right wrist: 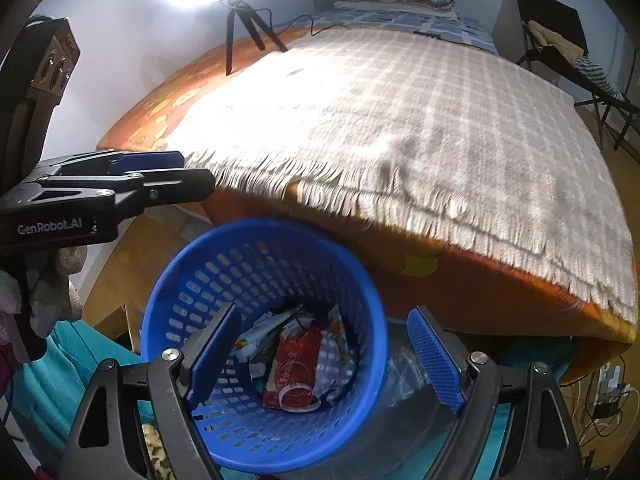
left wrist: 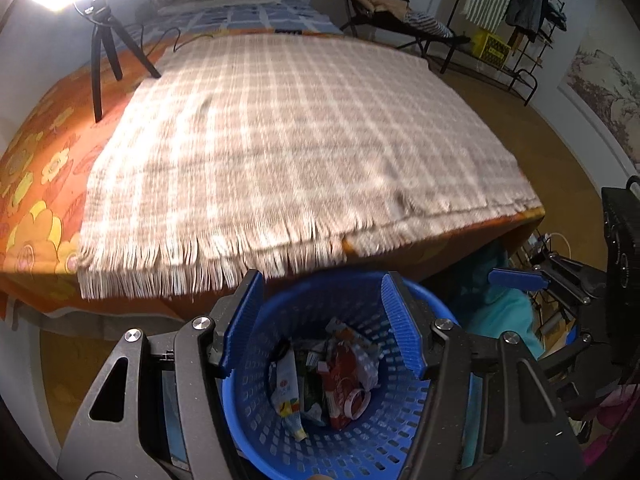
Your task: Collect trash
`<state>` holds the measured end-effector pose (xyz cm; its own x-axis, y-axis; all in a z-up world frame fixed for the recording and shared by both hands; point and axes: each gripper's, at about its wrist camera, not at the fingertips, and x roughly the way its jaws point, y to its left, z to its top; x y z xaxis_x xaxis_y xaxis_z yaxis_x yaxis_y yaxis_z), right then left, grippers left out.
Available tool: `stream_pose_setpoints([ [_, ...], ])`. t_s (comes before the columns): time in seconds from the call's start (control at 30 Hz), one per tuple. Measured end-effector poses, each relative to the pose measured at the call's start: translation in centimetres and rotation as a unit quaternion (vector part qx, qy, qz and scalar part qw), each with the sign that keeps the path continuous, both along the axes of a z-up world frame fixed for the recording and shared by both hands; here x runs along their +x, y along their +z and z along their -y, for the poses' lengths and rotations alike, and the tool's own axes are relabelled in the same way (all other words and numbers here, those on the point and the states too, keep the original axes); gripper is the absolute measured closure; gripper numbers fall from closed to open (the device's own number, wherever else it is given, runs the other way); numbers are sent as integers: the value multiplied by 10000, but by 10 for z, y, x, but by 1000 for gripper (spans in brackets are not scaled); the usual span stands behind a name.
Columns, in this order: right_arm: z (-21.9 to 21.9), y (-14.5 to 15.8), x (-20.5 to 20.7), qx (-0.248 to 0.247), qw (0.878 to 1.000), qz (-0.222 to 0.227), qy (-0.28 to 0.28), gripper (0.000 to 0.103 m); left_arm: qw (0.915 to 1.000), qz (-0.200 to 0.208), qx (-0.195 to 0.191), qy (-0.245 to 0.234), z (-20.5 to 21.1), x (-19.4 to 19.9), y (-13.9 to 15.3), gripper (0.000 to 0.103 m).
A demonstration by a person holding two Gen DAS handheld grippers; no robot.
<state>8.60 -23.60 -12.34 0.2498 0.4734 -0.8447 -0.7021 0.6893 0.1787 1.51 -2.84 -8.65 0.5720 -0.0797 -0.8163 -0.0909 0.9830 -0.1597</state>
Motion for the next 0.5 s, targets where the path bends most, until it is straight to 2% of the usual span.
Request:
stream_pose_setpoints([
  [0.17,4,12,12,161,9997,93,-172,16,9996,282,-3,46,-1,6,20,39],
  [0.27,7,24,19,276,9989,217,-295,16,9987,505,7,100,-3,7,34,27],
  [0.5,11,47,33,502,9962,455,-553,15,9959,884,88,163,-4,12,60,22],
])
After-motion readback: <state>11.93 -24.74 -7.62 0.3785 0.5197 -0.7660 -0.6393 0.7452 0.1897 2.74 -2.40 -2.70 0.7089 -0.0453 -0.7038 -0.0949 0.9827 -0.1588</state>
